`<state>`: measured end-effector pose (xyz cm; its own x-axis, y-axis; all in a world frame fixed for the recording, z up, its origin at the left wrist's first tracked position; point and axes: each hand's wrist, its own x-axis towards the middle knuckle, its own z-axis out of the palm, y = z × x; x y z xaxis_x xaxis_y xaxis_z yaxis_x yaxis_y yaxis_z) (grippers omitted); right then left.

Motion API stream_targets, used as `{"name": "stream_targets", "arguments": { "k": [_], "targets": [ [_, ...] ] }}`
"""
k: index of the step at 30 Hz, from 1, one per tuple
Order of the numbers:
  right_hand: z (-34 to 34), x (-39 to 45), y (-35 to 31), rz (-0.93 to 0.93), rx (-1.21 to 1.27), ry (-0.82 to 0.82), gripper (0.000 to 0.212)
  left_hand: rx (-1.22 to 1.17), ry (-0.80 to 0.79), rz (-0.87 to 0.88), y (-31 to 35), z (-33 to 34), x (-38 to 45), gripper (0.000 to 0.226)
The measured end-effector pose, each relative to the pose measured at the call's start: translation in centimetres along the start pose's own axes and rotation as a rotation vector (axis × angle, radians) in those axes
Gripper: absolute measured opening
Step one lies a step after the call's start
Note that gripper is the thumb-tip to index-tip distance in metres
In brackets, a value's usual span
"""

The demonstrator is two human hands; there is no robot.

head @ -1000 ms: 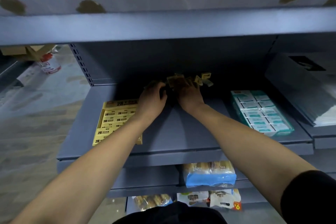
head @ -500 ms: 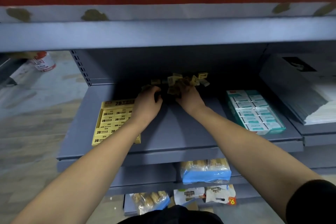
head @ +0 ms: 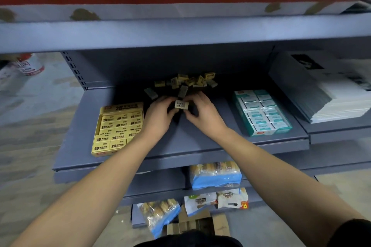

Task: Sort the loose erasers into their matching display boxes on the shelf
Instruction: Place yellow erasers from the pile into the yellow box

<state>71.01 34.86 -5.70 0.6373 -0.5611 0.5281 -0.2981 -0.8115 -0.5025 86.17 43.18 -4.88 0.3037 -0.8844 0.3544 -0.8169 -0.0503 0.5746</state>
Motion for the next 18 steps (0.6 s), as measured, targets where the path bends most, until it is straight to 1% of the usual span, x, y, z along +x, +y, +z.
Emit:
{"name": "stream_targets", "arguments": {
  "k": [3,5,6,8,10,14,17,18],
  "targets": [
    [-0.4,-0.5,-0.1,-0.009,0.022,-0.005,0.033,-0.033,0.006,0.011,0.0,0.1,-0.4,0.032],
    [-0.5,-0.7,0.0,0.027,0.060,0.016,0.030,-0.090,0.009,0.015,0.1,0.2,-0.9,0.032],
    [-0.6,-0.8,0.0,0.067,0.090,0.027,0.028,-0.129,0.014,0.002,0.2,0.2,-1.1,0.035],
    [-0.8,-0.8,-0.2,0.158,0.161,0.032,0.025,-0.214,0.005,-0.034,0.3,-0.1,-1.5,0.048],
    [-0.9,-1.0,-0.3,0.208,0.205,0.005,0.024,-0.238,-0.008,-0.014,0.6,-0.3,-1.7,0.057],
    [-0.9,-1.3,-0.7,0.231,0.292,-0.016,0.027,-0.179,0.060,0.078,1.0,-0.7,-1.5,0.037],
    [-0.9,-1.6,-1.0,0.292,0.381,-0.007,0.038,-0.149,0.068,0.085,1.1,-0.7,-1.5,0.033],
    [-0.9,-1.6,-1.0,0.333,0.415,0.000,0.038,-0.144,0.075,0.078,1.1,-0.7,-1.6,0.033]
  ]
}}
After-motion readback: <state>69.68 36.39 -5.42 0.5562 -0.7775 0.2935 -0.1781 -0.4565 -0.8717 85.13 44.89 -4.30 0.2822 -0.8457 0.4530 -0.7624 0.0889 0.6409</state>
